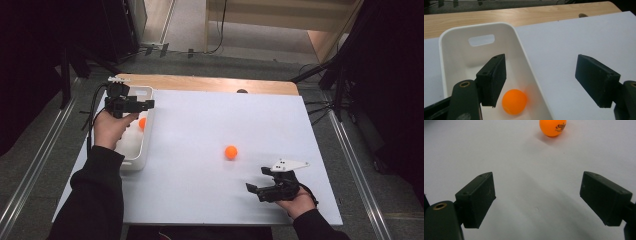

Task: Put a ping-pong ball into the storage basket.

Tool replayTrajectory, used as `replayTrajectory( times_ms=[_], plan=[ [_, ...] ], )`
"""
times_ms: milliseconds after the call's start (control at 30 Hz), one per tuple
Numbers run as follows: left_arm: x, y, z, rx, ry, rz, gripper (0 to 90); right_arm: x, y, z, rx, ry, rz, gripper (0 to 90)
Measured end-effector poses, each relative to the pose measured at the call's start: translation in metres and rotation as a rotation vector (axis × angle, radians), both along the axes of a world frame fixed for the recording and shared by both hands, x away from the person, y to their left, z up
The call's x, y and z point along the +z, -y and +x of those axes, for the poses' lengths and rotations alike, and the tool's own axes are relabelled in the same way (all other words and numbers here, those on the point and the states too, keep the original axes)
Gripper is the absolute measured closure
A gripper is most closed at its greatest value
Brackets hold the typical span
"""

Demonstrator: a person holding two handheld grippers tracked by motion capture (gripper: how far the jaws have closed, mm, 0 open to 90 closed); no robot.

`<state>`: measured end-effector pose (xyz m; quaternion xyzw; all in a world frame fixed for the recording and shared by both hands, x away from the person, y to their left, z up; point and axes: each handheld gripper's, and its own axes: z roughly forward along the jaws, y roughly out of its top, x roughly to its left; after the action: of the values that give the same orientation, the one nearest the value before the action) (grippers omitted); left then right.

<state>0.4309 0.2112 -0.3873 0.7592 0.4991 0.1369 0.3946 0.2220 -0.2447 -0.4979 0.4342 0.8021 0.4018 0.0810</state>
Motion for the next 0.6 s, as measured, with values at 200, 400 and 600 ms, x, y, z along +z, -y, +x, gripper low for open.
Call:
replayTrajectory(
  times_ms=[200, 400, 600],
  plan=[
    [0.004, 0.008, -0.002, -0.029, 0.009, 0.006, 25.1, 0.0, 0.001, -0.003, -0.002, 0.0, 0.005, 11.6],
    [0.009, 0.021, -0.007, -0.082, 0.018, -0.003, 25.2, 0.0, 0.002, -0.005, -0.001, 0.001, 0.004, 11.6],
    [0.005, 0.037, -0.009, -0.152, 0.01, 0.01, 25.3, 0.001, 0.004, -0.007, -0.01, 0.004, 0.007, 11.6]
  ],
)
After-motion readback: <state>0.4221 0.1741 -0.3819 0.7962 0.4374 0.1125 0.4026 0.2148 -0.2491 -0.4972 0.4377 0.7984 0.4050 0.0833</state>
